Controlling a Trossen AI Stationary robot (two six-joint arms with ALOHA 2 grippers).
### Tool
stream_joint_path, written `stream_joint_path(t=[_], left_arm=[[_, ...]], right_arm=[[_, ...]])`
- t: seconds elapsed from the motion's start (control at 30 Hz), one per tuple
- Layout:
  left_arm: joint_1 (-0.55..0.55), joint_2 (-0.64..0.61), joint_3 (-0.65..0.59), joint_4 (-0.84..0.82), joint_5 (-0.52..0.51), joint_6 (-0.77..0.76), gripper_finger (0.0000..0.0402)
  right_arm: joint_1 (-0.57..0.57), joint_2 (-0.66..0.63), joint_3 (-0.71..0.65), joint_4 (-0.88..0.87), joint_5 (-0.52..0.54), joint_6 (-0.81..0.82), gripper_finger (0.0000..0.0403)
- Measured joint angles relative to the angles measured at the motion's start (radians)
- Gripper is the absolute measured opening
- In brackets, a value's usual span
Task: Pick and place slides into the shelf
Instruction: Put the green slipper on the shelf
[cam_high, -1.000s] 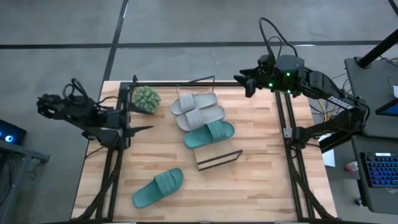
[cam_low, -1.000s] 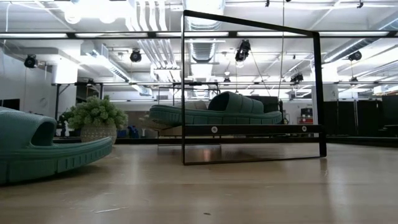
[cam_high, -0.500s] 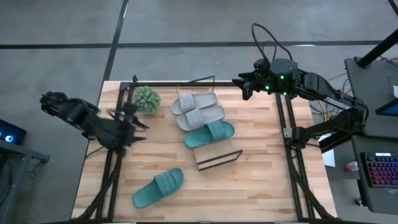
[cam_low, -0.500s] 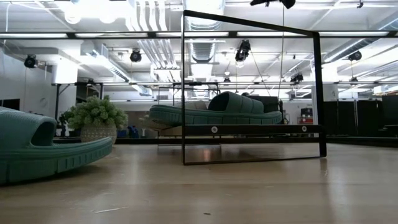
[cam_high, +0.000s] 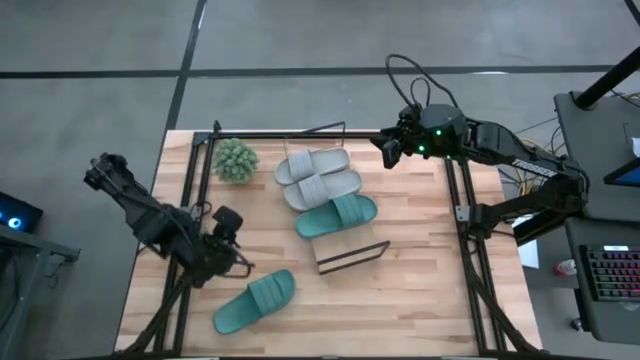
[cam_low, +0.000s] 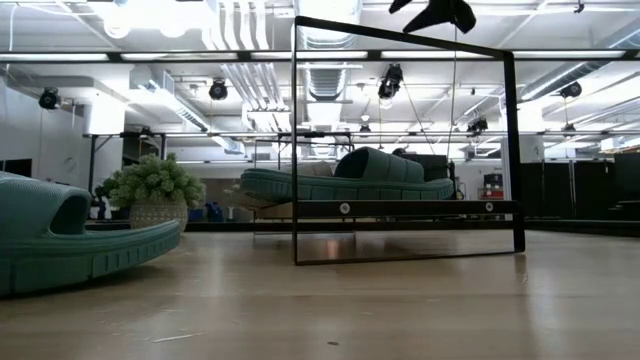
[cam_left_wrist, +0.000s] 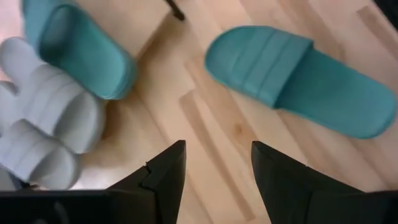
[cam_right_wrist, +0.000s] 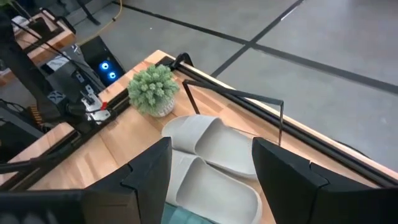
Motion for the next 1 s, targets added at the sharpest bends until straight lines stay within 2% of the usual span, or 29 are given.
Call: stream_joint_path(t=[0.4,0.57,0.8,1.0], left_arm=[[-0.207,0.161,0.0,0.103,0.008,-0.142,0.0136],[-0.271,0.29,0.0,0.111,-0.191,-0.188,0.0136],[-0.326,0.433,0.0,0.116,-0.232,-0.303,0.0136],[-0.372,0.498,0.0,0.115,-0.331,-0.465,0.0136]], right_arm=[[0.0,0.0,-0.027,0.007,0.0,0.018,0.0215],[0.0,0.0,-0.027,0.007,0.0,0.018,0.0215],[0.0,0.0,-0.027,0.007,-0.002,0.025,0.0215],[0.0,0.0,-0.027,0.006,-0.005,0.025,0.0215]])
